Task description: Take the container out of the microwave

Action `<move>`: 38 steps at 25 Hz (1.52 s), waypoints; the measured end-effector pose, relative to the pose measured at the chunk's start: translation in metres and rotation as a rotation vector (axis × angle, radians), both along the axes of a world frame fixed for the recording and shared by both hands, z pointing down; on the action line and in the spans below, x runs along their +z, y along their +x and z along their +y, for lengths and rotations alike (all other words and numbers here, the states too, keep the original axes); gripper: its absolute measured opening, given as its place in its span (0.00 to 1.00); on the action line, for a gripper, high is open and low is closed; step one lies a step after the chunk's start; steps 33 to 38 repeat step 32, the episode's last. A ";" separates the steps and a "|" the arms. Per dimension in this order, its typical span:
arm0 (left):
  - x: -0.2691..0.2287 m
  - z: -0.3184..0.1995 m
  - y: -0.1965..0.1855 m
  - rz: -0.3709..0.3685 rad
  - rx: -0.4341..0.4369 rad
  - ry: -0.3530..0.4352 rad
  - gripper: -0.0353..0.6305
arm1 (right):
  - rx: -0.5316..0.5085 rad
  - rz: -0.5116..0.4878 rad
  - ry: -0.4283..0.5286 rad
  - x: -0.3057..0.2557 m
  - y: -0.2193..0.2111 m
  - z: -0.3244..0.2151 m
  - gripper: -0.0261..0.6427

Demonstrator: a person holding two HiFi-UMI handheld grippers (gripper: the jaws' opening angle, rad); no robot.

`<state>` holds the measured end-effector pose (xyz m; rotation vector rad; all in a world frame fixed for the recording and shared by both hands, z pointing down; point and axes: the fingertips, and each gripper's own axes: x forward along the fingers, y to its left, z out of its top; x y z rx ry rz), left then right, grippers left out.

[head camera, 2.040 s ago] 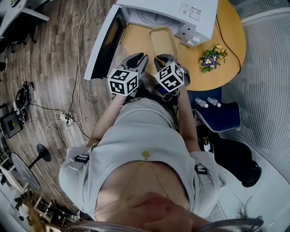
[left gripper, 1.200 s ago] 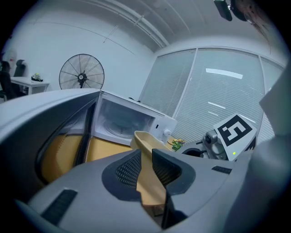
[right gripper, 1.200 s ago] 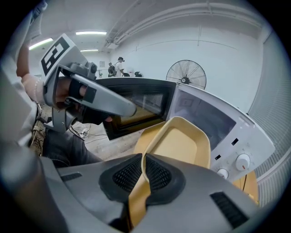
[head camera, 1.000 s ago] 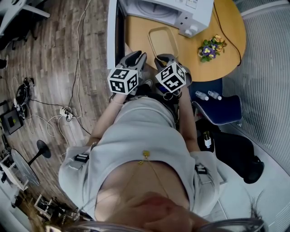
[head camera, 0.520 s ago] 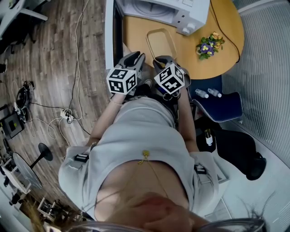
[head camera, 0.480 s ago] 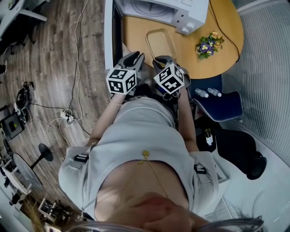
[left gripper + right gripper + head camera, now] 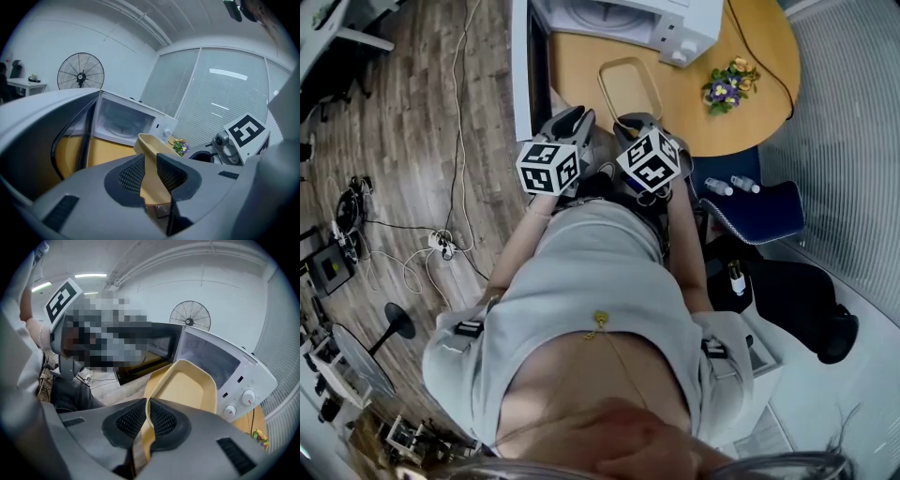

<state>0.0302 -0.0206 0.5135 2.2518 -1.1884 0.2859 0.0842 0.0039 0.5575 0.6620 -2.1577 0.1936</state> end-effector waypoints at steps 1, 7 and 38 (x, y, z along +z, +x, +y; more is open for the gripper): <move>0.000 0.001 -0.001 -0.002 0.000 0.001 0.18 | 0.000 0.000 0.000 0.000 -0.001 0.001 0.09; 0.000 0.002 -0.011 -0.004 -0.015 0.003 0.18 | 0.004 0.004 -0.001 -0.002 -0.006 0.005 0.09; 0.009 -0.006 -0.052 -0.011 -0.085 -0.012 0.18 | -0.043 0.039 -0.011 0.003 -0.028 -0.005 0.09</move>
